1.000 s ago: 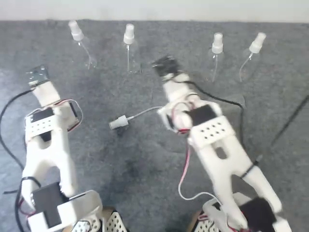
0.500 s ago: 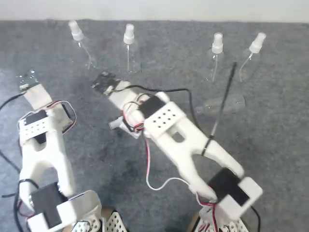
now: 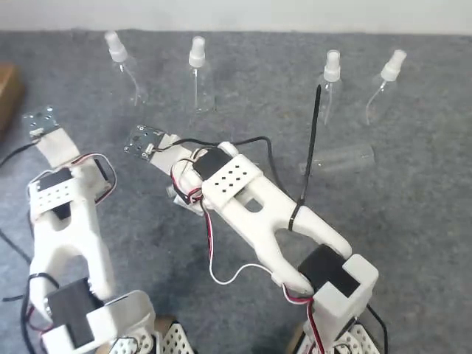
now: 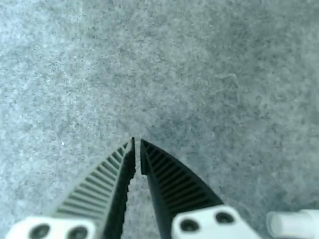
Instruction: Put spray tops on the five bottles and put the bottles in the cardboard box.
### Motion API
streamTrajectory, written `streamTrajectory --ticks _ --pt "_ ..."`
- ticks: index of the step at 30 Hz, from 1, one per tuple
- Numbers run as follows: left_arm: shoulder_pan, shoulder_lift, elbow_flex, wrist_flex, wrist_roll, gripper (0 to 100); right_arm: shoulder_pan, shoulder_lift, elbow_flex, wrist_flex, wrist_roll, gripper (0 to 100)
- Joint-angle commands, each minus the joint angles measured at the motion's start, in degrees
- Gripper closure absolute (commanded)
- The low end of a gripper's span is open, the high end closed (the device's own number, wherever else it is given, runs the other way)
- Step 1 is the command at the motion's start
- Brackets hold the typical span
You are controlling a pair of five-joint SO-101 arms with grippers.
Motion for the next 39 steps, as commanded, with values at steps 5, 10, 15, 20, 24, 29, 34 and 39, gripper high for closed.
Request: streamTrajectory --ticks 5,10,15,20,24,29,34,39 --pt "-1.76 -3.34 -1.89 -0.97 0.53 99 0.92 -1.01 -3.69 -0.22 2.20 70.1" --pt "-2.11 -3.34 -1.98 -0.97 0.53 99 0.48 -0.75 -3.78 -2.07 8.00 70.0" --pt "-2.81 -3.34 -2.07 -0.97 0.53 99 -0.31 -0.48 -3.69 -5.67 10.29 69.9" --pt "-5.89 -3.34 -3.21 -0.70 2.81 99 -1.19 3.56 -3.69 -8.13 10.64 69.9" --pt "-6.51 -3.25 -3.30 -0.70 3.43 96 -1.10 5.58 -3.78 -9.80 10.64 69.9" --pt "-6.51 -3.16 -3.30 -0.70 3.43 96 -2.07 6.81 -3.69 -12.53 10.29 70.1" --pt "-6.51 -3.08 -3.30 -0.79 3.43 96 -2.33 10.07 -3.78 -14.64 10.46 70.1" --pt "-6.51 -2.99 -3.30 -0.88 3.43 96 -2.33 11.82 -3.78 -15.34 10.55 70.2"
